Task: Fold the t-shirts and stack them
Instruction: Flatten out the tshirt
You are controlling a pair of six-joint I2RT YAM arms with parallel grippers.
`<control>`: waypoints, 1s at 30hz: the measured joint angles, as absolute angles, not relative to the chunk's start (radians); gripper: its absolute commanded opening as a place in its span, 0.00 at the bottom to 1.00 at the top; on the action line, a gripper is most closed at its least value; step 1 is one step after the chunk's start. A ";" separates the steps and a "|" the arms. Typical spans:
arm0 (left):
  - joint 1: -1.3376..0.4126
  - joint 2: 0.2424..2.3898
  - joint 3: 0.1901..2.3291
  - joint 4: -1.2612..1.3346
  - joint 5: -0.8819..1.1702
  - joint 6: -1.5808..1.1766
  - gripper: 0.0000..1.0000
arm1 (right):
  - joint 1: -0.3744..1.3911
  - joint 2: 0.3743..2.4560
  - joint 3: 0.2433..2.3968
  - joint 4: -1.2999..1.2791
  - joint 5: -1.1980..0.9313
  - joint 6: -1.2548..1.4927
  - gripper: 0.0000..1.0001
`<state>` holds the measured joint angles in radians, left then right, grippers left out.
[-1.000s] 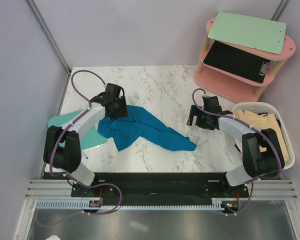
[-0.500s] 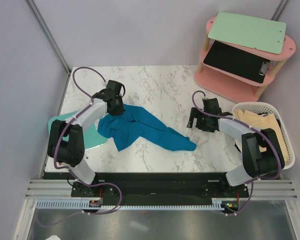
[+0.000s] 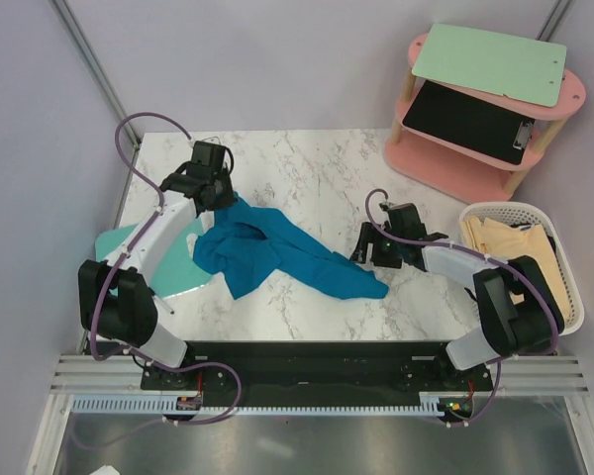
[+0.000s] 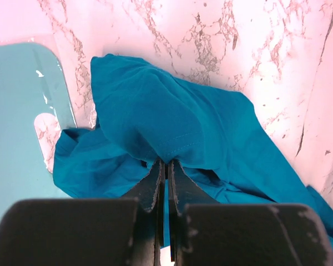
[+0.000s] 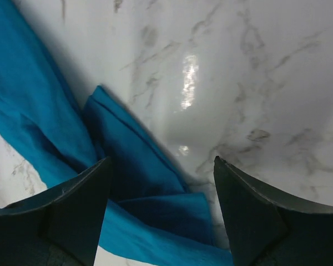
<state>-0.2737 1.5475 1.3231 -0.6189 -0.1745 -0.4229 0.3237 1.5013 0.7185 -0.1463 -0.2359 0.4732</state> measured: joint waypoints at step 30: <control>-0.196 1.411 1.425 -0.719 -0.173 -0.359 0.02 | 0.487 1.388 1.070 -0.249 0.189 0.479 0.00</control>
